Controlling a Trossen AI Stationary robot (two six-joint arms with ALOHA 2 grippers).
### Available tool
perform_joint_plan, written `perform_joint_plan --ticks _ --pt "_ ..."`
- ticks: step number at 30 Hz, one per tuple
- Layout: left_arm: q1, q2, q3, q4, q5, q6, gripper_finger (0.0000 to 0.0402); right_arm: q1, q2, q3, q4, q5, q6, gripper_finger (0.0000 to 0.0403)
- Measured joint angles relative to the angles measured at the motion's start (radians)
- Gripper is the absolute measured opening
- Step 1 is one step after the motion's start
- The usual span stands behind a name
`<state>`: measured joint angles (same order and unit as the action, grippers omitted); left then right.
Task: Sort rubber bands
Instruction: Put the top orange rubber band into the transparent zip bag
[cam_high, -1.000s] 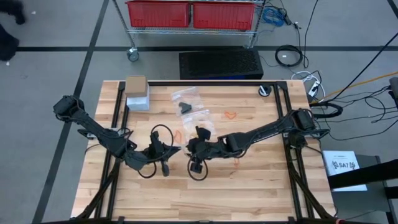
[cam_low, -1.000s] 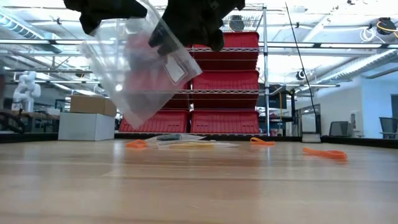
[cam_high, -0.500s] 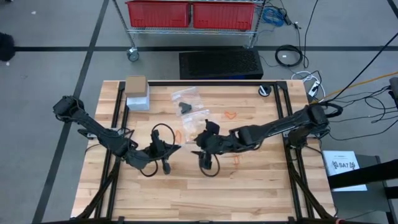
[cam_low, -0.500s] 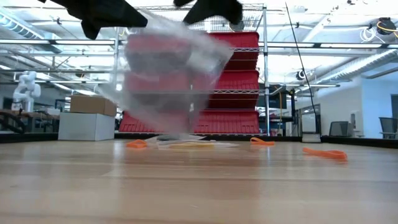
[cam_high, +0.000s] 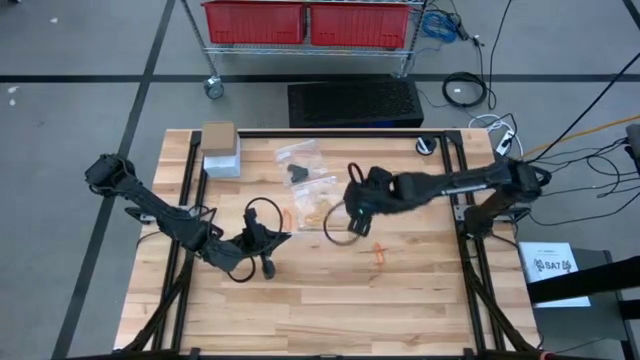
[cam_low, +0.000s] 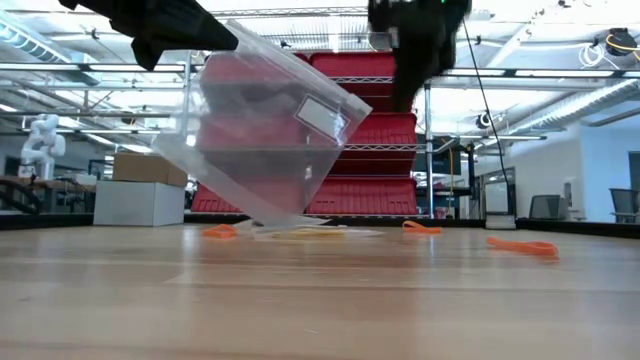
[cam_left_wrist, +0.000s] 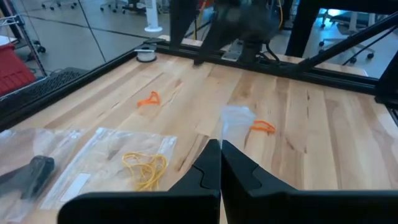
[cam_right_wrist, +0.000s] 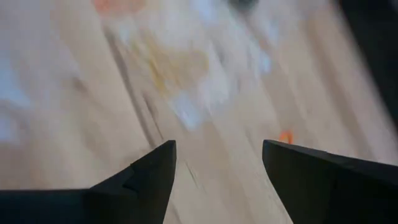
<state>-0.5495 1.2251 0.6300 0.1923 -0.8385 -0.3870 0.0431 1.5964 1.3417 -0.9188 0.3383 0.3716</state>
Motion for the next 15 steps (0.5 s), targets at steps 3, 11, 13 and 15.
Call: perform_joint_plan --ticks 3,11,13,15 --pt "0.0 0.0 0.0 0.001 0.0 0.0 0.0 -0.099 0.002 -0.109 0.08 -0.068 -0.065 0.0233" --pt "0.0 0.0 0.0 0.0 0.001 0.003 0.0 -0.313 0.002 -0.355 0.325 -0.107 -0.223 0.0233" --pt "0.0 0.0 0.0 0.001 0.001 0.003 0.0 -0.351 0.004 -0.397 0.4 -0.141 -0.266 0.0233" --pt "0.0 0.0 0.0 0.001 0.001 0.003 0.0 -0.384 0.005 -0.428 0.462 -0.184 -0.301 0.0233"
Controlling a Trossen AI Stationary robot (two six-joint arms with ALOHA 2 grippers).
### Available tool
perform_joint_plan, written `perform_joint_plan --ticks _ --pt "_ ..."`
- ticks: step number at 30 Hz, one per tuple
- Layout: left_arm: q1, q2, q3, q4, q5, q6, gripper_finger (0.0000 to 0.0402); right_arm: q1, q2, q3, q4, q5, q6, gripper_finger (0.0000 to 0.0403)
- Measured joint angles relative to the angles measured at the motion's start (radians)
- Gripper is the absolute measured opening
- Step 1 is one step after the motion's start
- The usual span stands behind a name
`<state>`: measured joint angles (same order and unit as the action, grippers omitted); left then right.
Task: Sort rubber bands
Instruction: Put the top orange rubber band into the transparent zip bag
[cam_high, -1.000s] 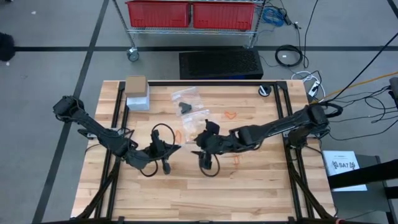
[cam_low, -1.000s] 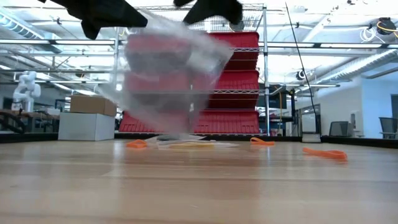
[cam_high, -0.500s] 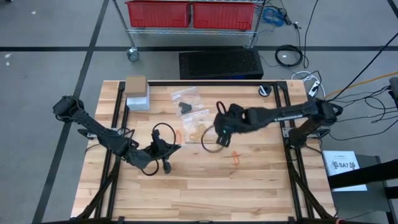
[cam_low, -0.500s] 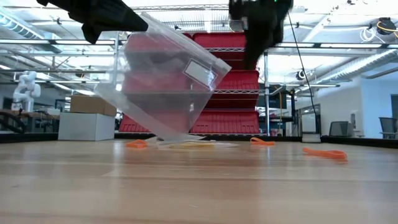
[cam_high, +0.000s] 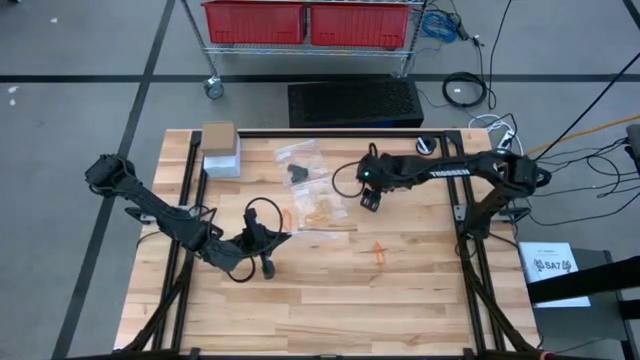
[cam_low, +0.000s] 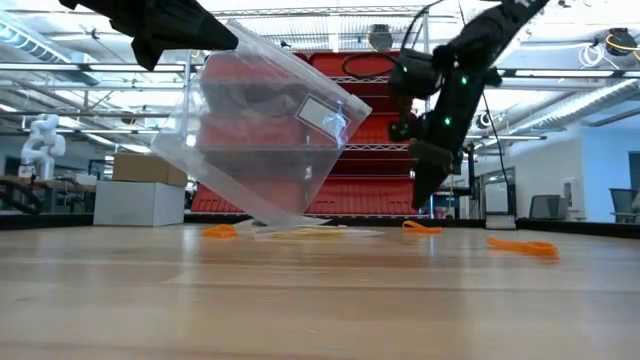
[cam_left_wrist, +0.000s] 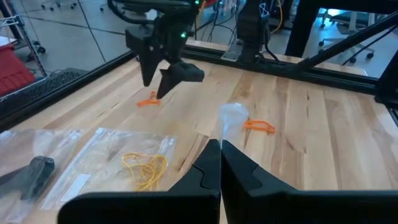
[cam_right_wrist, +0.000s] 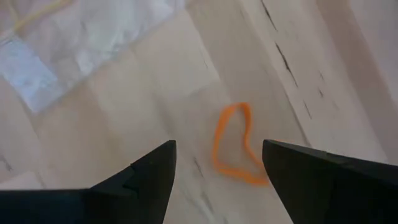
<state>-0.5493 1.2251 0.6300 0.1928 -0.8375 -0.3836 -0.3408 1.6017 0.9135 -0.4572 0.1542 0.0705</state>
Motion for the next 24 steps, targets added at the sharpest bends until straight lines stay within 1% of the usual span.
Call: perform_joint_plan --ticks 2,9,12,13,15,18,19,20,21,22,24 --pt "0.002 0.0 0.0 0.0 0.0 0.0 0.0 -0.029 0.009 -0.022 0.046 -0.031 -0.03 0.0233" --pt "0.015 0.0 0.0 0.0 0.009 0.001 0.0 -0.108 0.101 -0.03 0.066 -0.045 -0.066 0.0233" --pt "0.018 0.0 0.0 -0.001 0.015 0.003 0.0 -0.118 0.137 -0.027 0.081 -0.061 -0.067 0.022" --pt "0.018 0.0 0.0 -0.001 0.016 0.004 0.0 -0.118 0.143 -0.026 0.084 -0.063 -0.071 0.0208" --pt "0.019 0.0 0.0 -0.002 0.021 0.004 0.0 -0.11 0.146 -0.026 0.087 -0.072 -0.07 0.017" --pt "0.019 0.0 0.0 -0.002 0.022 0.004 0.0 -0.09 0.133 -0.025 0.085 -0.108 -0.044 0.0081" --pt "0.019 0.0 0.0 -0.002 0.022 0.004 0.0 -0.078 0.122 -0.023 0.081 -0.108 -0.033 0.0047" --pt "0.019 0.0 0.0 -0.002 0.022 0.004 0.0 -0.062 0.109 -0.023 0.078 -0.103 -0.024 0.0024" --pt "0.019 0.0 0.0 -0.002 0.022 0.004 0.0 -0.044 0.095 -0.025 0.077 -0.109 -0.018 0.0014" --pt "0.019 0.0 0.0 -0.002 0.022 0.004 0.0 -0.024 0.074 -0.025 0.072 -0.134 -0.001 0.0013" --pt "0.019 0.0 0.0 -0.005 0.022 0.004 0.0 0.017 0.024 -0.008 0.067 -0.148 0.034 0.0012"
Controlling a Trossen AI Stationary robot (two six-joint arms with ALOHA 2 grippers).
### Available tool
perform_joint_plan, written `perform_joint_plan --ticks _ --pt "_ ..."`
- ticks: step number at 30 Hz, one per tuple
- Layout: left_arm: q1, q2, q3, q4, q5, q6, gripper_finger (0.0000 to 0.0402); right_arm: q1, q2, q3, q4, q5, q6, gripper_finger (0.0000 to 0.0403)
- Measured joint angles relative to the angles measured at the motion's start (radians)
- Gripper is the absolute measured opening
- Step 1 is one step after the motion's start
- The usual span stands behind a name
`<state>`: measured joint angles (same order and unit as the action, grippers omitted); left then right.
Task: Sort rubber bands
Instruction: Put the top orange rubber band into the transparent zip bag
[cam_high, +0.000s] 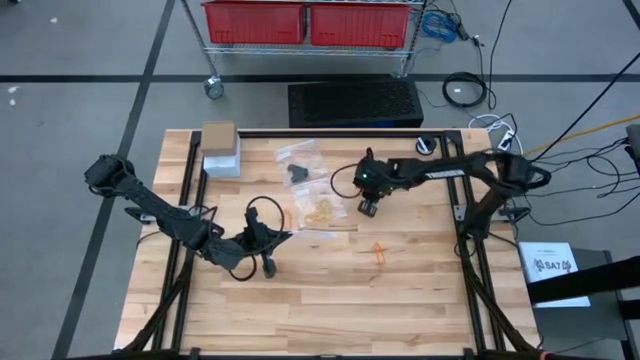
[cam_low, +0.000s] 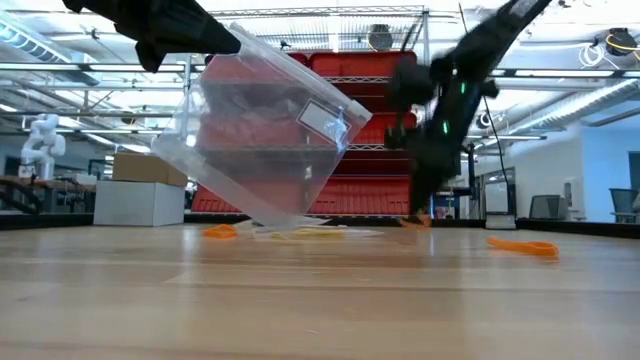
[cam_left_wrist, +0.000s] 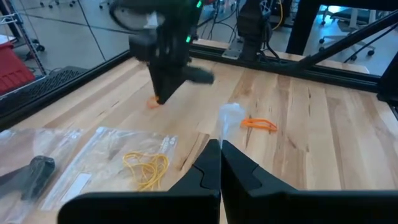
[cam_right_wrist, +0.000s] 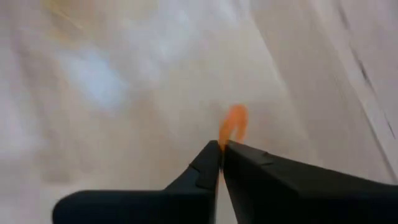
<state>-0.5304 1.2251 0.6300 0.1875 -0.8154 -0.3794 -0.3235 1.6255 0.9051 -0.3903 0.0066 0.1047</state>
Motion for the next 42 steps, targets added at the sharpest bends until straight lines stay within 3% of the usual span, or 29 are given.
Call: perform_joint_plan --ticks 7,15,25,42 --pt "0.011 0.0 0.0 -0.021 0.0 -0.007 0.0 0.205 -0.131 0.099 0.056 0.017 0.096 0.0002" --pt "0.029 0.0 0.0 -0.015 0.0 -0.008 0.0 0.394 -0.086 0.341 0.098 0.096 0.065 0.0001" --pt "0.034 0.0 0.0 -0.012 0.008 -0.008 0.0 0.432 0.065 0.457 0.077 0.071 0.014 0.0" --pt "0.034 0.0 0.0 -0.017 0.008 -0.008 0.0 0.502 0.063 0.504 0.061 0.069 0.027 0.0"
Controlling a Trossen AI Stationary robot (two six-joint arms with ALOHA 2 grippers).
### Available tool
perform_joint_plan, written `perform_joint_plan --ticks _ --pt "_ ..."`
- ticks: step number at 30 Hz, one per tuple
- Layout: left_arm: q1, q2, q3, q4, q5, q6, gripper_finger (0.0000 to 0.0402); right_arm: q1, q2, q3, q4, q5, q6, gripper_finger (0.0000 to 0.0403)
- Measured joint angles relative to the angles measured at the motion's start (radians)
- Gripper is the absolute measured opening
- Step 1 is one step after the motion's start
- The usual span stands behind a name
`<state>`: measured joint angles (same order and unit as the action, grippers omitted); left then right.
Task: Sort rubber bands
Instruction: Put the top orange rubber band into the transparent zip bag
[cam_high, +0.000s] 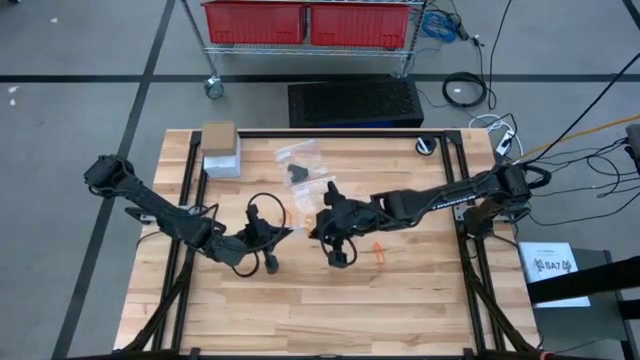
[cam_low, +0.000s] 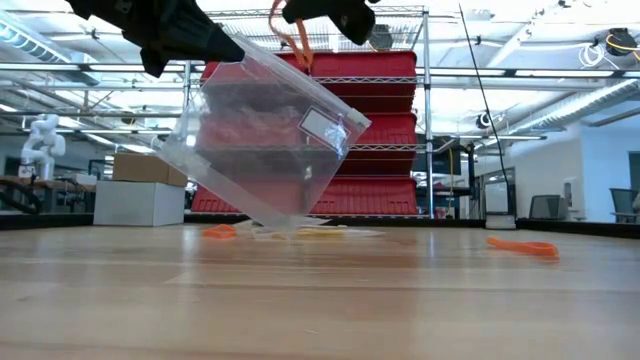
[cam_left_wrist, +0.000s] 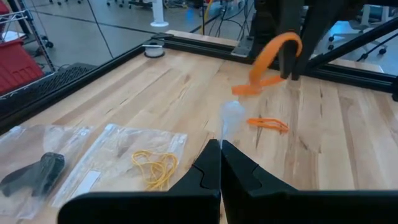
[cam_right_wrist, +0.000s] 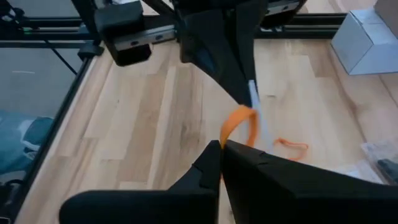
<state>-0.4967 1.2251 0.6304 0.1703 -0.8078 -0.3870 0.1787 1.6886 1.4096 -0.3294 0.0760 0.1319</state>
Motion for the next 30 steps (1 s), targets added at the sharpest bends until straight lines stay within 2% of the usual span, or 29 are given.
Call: perform_joint_plan --ticks 30 --pt "0.0 0.0 0.0 0.037 0.001 0.026 0.0 -0.036 0.006 0.001 -0.067 -0.031 -0.003 0.0"
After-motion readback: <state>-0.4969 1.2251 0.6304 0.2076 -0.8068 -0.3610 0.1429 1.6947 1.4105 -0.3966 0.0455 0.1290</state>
